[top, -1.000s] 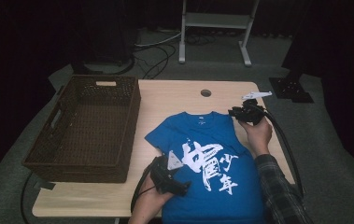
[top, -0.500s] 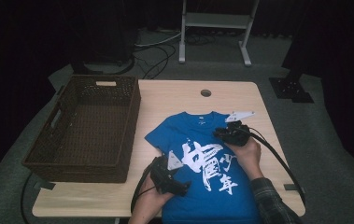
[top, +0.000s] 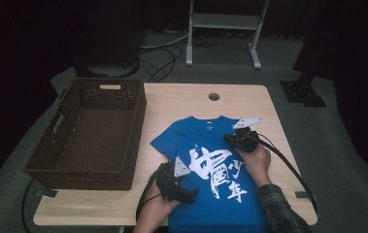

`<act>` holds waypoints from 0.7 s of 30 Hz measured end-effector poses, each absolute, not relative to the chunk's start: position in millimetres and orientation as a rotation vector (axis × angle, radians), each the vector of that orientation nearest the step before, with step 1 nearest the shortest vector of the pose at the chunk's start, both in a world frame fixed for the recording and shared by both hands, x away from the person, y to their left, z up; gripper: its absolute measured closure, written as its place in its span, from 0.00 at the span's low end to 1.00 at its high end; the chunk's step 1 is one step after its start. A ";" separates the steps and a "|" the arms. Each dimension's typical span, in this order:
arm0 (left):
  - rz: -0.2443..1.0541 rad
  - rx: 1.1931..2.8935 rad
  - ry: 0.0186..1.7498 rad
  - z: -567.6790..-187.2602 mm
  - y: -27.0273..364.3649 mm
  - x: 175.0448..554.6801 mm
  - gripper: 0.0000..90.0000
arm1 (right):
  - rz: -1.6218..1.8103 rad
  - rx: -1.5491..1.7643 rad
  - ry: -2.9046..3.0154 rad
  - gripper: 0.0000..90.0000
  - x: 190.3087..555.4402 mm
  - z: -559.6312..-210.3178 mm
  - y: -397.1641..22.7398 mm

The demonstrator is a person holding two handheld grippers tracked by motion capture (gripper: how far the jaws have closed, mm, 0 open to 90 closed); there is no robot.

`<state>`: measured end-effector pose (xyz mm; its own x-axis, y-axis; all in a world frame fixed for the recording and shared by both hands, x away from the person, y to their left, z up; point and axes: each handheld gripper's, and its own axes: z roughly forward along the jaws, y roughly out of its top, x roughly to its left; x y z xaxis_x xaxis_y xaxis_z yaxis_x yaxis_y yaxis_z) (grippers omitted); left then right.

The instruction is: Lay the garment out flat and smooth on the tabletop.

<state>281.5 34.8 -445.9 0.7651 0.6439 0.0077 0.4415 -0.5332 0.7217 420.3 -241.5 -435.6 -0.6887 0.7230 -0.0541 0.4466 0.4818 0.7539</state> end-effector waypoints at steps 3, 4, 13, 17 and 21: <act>0.354 2.222 0.806 -445.9 34.8 281.5 0.03 | 1.073 1.002 2.331 0.98 421.6 -428.5 -251.3; 0.354 2.222 0.806 -445.9 34.8 281.6 0.03 | 1.081 1.012 2.322 0.98 422.1 -425.4 -255.2; 0.354 2.221 0.806 -446.0 34.7 281.5 0.03 | 1.022 1.052 2.238 0.98 422.9 -407.6 -286.6; 0.355 2.222 0.805 -446.0 34.8 281.6 0.03 | 1.016 1.096 2.184 0.98 421.4 -403.9 -304.7; 0.354 2.222 0.806 -445.9 34.8 281.5 0.03 | 0.993 1.141 2.135 0.98 423.2 -400.1 -326.3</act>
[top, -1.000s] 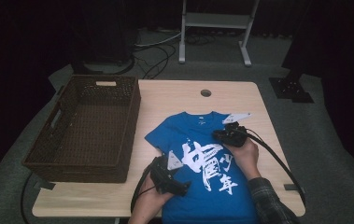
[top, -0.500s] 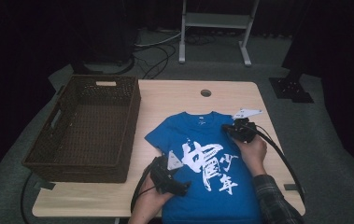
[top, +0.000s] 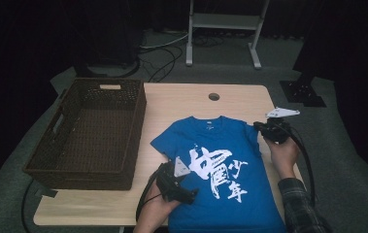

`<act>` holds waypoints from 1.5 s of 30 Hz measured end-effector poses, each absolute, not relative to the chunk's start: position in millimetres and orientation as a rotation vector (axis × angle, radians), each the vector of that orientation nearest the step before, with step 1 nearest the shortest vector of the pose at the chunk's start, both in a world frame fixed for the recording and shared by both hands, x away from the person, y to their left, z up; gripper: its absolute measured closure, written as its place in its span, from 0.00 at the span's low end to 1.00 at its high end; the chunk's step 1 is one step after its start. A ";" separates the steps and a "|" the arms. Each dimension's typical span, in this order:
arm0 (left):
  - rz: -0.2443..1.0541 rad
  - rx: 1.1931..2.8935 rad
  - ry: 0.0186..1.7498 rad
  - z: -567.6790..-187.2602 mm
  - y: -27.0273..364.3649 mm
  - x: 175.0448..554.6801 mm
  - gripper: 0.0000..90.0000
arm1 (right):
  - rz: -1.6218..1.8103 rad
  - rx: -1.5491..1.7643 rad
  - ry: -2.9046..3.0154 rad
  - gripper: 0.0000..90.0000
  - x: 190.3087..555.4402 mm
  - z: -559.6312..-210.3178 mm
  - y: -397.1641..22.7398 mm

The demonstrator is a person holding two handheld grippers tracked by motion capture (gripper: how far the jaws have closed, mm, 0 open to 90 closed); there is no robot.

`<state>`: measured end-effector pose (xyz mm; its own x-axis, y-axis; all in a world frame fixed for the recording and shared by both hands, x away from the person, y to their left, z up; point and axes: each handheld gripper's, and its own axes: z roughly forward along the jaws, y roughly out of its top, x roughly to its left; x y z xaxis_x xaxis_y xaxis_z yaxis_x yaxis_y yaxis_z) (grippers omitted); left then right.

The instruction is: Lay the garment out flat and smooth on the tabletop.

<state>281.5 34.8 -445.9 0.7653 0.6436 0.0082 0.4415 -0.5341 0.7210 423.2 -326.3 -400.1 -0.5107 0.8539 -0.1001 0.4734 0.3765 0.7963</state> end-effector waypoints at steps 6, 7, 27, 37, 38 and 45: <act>0.354 2.223 0.806 -445.9 34.8 281.5 0.03 | 0.976 1.224 2.078 0.95 430.7 -403.1 -350.1; 0.354 2.223 0.806 -445.9 34.8 281.5 0.03 | 0.963 1.228 2.069 0.92 430.5 -403.8 -351.6; 0.350 2.220 0.804 -445.7 35.3 281.8 0.03 | 1.057 1.116 2.302 0.03 400.9 -419.9 -315.7; 0.342 2.241 0.782 -441.4 32.9 291.3 0.02 | 0.960 0.938 2.508 0.00 382.4 -437.7 -295.0; 0.344 2.252 0.783 -442.7 32.7 292.5 0.02 | 0.934 0.943 2.524 0.00 382.5 -440.3 -293.8; 0.328 2.266 0.757 -443.7 32.1 297.4 0.02 | 0.977 0.981 2.537 0.00 384.2 -443.1 -304.4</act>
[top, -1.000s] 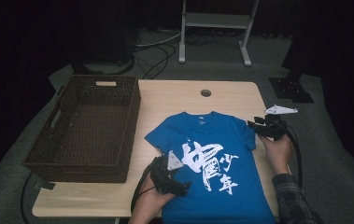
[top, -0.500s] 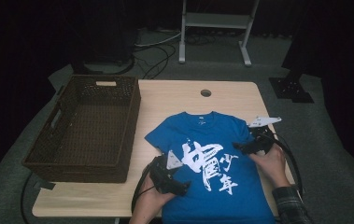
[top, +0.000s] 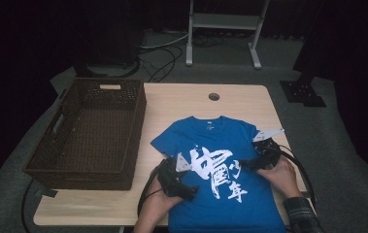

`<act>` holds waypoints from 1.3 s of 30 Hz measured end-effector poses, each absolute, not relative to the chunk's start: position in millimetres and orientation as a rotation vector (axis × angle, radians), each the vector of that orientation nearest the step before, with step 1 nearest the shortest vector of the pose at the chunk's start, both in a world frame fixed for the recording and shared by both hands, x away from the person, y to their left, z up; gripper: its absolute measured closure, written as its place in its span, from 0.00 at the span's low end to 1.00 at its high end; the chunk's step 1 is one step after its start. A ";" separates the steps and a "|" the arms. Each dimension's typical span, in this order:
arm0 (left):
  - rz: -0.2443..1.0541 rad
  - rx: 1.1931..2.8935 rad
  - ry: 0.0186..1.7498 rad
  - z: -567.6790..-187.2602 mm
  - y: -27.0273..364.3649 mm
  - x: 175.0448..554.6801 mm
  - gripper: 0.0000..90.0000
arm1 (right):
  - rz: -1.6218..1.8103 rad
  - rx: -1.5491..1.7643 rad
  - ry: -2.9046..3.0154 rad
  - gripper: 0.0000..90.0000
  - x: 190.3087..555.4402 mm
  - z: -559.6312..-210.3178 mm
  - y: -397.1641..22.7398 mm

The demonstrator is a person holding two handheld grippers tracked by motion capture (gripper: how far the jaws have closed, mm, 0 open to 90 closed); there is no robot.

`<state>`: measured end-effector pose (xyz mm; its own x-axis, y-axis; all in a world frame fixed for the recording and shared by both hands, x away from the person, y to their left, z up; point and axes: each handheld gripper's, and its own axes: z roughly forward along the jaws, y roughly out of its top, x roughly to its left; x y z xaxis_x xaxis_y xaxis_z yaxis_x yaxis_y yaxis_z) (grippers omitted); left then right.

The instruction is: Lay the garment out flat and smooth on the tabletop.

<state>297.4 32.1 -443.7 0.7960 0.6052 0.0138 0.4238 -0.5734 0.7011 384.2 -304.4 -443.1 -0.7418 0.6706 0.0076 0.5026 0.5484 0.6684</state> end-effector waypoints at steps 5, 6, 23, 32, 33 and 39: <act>0.311 2.280 0.713 -443.6 31.6 303.8 0.01 | 0.953 1.042 2.508 0.00 380.1 -442.5 -311.8; 0.308 2.283 0.709 -443.8 31.2 304.9 0.01 | 0.954 1.053 2.499 0.00 378.7 -442.7 -312.5; 0.309 2.263 0.697 -445.9 32.4 304.7 0.00 | 1.216 0.959 2.336 0.00 307.7 -419.9 -315.5; 0.311 2.263 0.697 -445.9 32.4 304.7 0.00 | 1.097 0.953 2.446 0.00 274.1 -441.0 -303.5; 0.310 2.263 0.697 -445.8 32.5 304.6 0.00 | 1.088 0.944 2.459 0.00 273.4 -442.8 -302.0; 0.308 2.263 0.694 -445.9 33.2 303.6 0.00 | 1.051 0.944 2.504 0.00 273.4 -448.9 -297.6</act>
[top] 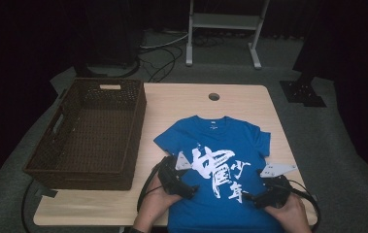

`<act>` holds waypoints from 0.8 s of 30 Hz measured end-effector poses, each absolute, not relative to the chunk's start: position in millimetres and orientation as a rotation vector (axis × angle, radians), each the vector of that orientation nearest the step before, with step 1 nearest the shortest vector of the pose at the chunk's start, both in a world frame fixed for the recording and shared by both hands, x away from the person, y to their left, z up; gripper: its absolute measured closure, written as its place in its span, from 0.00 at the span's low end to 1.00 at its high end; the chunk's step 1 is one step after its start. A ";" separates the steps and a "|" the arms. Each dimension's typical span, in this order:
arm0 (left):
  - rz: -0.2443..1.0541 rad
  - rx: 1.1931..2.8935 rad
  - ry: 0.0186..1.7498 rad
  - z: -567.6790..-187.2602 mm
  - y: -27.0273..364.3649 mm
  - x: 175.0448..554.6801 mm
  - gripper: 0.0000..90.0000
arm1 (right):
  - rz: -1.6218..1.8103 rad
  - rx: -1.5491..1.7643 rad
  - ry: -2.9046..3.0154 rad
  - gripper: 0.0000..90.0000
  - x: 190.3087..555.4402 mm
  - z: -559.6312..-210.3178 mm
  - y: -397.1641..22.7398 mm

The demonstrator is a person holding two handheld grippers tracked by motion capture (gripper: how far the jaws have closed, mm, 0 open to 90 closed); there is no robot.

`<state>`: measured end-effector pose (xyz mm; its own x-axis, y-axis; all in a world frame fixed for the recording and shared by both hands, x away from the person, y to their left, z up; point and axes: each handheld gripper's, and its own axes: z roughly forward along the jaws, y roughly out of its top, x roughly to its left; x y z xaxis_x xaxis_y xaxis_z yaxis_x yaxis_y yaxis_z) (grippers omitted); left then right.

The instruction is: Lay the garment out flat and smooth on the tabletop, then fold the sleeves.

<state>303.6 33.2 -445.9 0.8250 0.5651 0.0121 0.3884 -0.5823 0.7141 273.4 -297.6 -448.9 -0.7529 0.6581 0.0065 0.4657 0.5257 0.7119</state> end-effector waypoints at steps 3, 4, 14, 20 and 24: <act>0.309 2.263 0.694 -446.0 33.2 303.5 0.00 | 1.055 0.945 2.501 0.00 273.1 -449.2 -297.8; 0.309 2.263 0.694 -446.0 33.2 303.5 0.00 | 1.055 0.945 2.501 0.00 273.1 -449.3 -297.8; 0.310 2.262 0.693 -446.0 33.2 303.6 0.00 | 1.051 0.943 2.495 0.00 273.0 -448.8 -297.8; 0.310 2.261 0.694 -446.1 33.1 303.6 0.00 | 1.072 0.931 2.439 0.00 271.5 -442.9 -301.3; 0.310 2.261 0.695 -446.1 33.1 303.6 0.00 | 1.103 0.935 2.407 0.00 271.3 -439.2 -304.9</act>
<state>303.6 33.1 -446.1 0.8244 0.5658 0.0128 0.3878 -0.5812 0.7154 271.3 -304.9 -439.2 -0.7293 0.6837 -0.0258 0.4268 0.4841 0.7638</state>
